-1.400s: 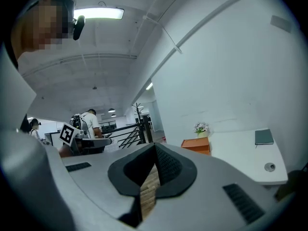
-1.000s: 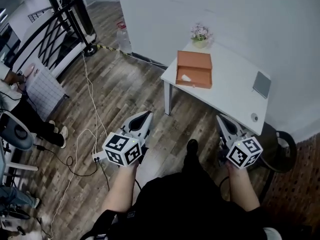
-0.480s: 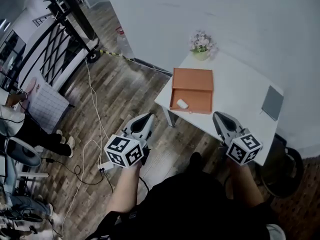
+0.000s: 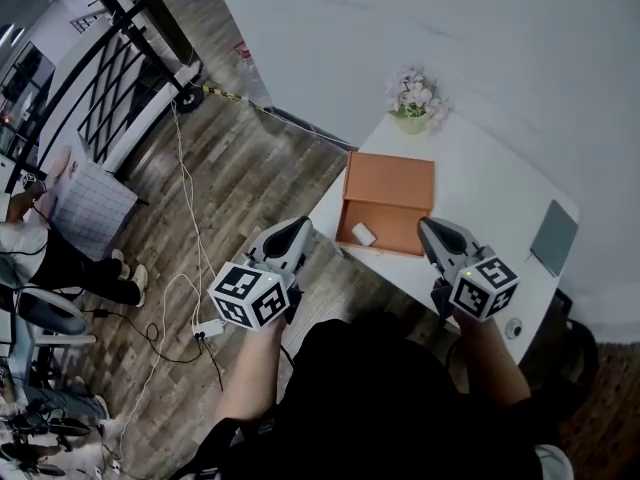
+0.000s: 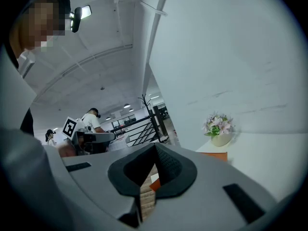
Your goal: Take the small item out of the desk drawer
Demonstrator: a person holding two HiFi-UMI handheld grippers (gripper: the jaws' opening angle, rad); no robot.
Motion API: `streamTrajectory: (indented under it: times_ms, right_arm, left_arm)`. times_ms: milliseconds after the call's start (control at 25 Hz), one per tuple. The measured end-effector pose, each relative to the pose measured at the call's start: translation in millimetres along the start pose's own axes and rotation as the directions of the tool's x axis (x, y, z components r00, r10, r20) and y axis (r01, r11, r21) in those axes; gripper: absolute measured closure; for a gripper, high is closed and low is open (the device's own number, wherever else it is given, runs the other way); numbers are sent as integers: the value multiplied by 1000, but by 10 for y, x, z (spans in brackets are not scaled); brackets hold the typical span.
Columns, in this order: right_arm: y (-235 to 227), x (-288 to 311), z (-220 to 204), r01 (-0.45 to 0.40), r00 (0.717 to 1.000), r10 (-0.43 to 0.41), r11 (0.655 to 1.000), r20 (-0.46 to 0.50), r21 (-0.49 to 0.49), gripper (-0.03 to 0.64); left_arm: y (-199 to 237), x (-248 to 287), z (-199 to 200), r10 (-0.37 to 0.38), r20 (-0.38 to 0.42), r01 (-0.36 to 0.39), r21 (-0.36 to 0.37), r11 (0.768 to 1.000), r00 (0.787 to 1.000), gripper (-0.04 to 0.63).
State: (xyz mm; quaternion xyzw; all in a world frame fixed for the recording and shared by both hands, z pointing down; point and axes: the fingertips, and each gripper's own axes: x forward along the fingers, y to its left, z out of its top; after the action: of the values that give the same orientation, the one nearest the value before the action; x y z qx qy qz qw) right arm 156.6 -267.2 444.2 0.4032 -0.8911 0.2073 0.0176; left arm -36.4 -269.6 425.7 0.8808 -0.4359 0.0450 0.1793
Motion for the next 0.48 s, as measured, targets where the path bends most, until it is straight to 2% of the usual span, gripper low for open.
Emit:
streamTrajectory:
  times_ms: [120, 240, 320, 400, 480]
  right_arm:
    - [-33, 262, -51, 4, 999, -4, 1000, -42, -15, 623]
    - [-125, 577, -129, 44, 994, -46, 999, -95, -30, 623]
    - [-112, 753, -219, 54, 989, -59, 998, -135, -39, 623]
    - [-98, 878, -285, 59, 983, -69, 996, -172, -61, 622]
    - [-112, 946, -362, 69, 976, -82, 995, -200, -70, 621]
  left_arm:
    - [311, 38, -16, 18, -9, -18, -2, 1000, 1000, 584]
    - [625, 112, -19, 47, -63, -42, 86, 995, 997, 584]
    - [768, 176, 27, 37, -83, -25, 143, 989, 996, 584]
    - [866, 285, 87, 9, -79, 3, 151, 989, 997, 584]
    - [938, 381, 72, -8, -79, 18, 126, 992, 997, 584]
